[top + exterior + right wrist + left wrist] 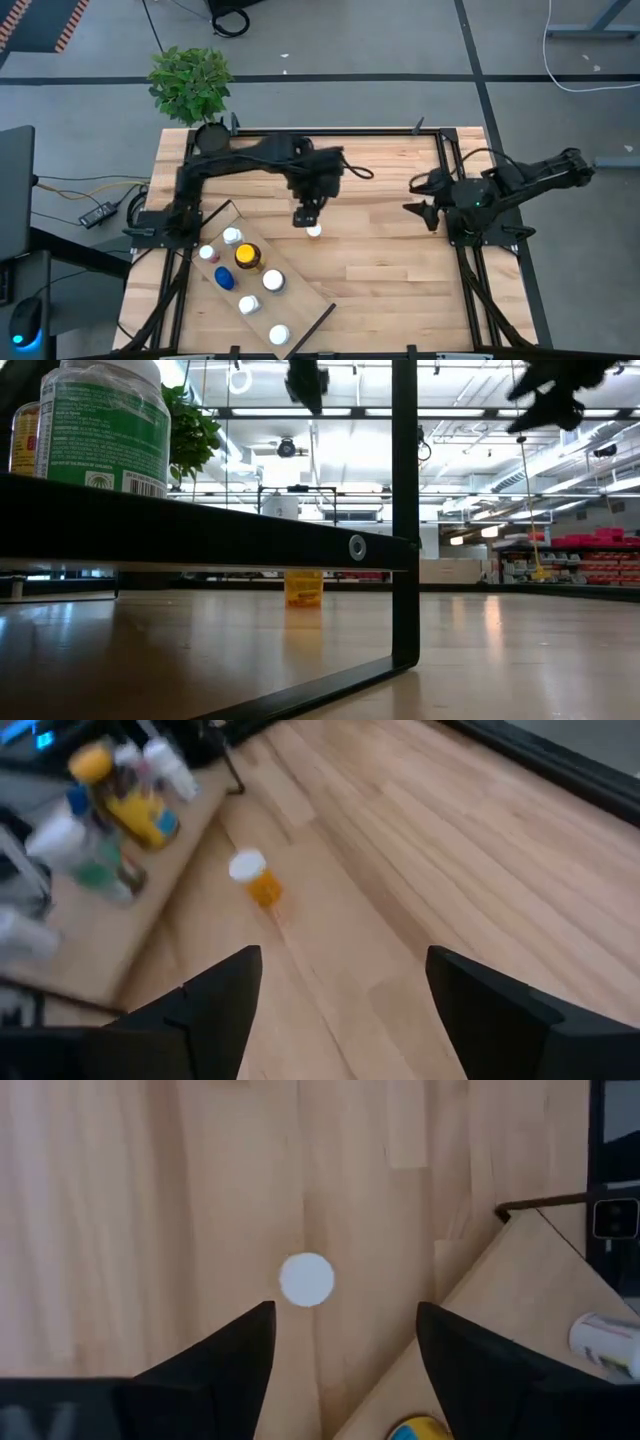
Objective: Pick and place medicine bottles onto shelf by color
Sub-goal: Put the orange pill bottle on the shelf
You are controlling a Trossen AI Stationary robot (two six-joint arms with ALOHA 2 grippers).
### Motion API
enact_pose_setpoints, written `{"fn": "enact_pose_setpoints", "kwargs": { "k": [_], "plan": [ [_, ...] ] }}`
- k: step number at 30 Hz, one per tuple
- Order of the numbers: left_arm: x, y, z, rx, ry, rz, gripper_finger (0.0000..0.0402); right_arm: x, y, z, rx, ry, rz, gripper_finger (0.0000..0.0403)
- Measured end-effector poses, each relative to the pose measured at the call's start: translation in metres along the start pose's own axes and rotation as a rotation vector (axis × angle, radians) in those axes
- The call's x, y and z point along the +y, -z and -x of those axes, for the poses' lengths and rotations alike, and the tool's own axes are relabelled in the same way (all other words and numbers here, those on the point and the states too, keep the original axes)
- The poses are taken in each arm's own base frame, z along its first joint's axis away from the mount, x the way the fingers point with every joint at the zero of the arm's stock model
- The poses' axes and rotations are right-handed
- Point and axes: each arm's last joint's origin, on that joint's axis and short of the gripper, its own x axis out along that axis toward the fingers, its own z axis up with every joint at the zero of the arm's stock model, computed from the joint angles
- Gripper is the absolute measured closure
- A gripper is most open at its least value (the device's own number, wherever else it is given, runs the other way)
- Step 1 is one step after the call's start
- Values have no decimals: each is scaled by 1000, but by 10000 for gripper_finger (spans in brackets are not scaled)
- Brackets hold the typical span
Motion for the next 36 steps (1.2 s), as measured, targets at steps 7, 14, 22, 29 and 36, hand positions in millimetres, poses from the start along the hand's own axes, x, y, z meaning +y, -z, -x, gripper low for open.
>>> {"fn": "enact_pose_setpoints", "kwargs": {
  "k": [7, 14, 22, 29, 36],
  "plan": [
    [-7, -11, -48, 106, 40, -2, 150, -13, 27, -14, 87, 2, 327, 116],
    [-17, -15, -94, 231, 47, -35, 150, -6, 32, -32, 148, 86, 305, 116],
    [-8, -16, -117, 292, 35, -31, 154, 7, 30, -47, 157, 76, 184, 116],
    [2, -15, -116, 286, 33, -13, 158, 17, 31, -46, -63, -22, 196, 130],
    [1, -15, -116, 288, 52, -32, 161, 3, 79, -63, -150, -153, 1, 156]
  ]
}}
